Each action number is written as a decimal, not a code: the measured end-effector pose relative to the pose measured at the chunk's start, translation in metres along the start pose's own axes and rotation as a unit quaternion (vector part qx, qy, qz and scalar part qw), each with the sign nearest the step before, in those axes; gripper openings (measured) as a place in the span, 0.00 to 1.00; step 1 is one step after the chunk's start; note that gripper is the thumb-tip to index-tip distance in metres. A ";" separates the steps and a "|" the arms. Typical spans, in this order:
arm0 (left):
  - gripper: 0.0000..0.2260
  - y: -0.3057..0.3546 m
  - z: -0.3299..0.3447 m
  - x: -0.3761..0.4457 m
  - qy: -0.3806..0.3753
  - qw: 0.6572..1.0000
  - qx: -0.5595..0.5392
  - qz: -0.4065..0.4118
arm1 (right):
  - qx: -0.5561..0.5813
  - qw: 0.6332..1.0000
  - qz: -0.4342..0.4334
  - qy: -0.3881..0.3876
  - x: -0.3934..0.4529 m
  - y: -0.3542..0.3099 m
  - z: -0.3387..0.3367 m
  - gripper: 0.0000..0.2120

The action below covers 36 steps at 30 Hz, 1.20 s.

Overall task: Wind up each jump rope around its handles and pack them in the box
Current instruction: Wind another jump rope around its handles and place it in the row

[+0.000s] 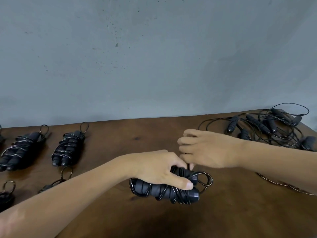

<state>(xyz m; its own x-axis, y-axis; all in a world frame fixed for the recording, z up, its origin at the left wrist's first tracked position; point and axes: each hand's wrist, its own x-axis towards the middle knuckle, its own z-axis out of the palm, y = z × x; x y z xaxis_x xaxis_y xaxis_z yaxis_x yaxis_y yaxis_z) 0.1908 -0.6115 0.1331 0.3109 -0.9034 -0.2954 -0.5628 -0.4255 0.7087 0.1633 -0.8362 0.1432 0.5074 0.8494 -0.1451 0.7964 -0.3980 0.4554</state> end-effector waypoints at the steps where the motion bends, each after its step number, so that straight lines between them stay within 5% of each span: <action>1: 0.19 0.000 0.000 0.001 0.001 1.000 0.004 -0.004 | 0.002 1.000 -0.005 0.003 0.004 0.003 -0.005 0.15; 8: 0.19 -0.012 0.008 0.006 -0.009 0.997 0.025 -0.072 | 0.019 0.999 0.040 0.028 0.016 0.010 -0.025 0.12; 19: 0.18 -0.025 0.023 0.014 0.206 0.971 -0.084 -0.083 | -0.005 0.981 0.181 0.070 0.010 -0.023 -0.058 0.08; 22: 0.15 -0.027 0.028 0.014 0.254 0.956 -0.128 -0.072 | 0.015 0.974 0.213 0.069 0.004 -0.041 -0.053 0.17; 27: 0.08 -0.032 0.035 0.011 0.279 0.922 -0.266 -0.030 | 0.057 0.930 0.323 0.167 -0.009 -0.062 -0.034 0.33; 36: 0.17 -0.024 0.047 0.010 0.289 0.866 -0.409 0.016 | 0.128 0.844 0.422 0.306 0.002 -0.098 0.008 0.17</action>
<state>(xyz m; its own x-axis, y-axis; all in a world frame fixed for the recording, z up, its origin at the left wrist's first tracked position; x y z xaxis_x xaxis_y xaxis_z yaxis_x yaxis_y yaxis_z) 0.1712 -0.6131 0.0825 0.7696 -0.6351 -0.0652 0.0782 -0.0076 0.9969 0.0890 -0.7984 0.0915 0.7271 0.2150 0.6520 0.3215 -0.9457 -0.0468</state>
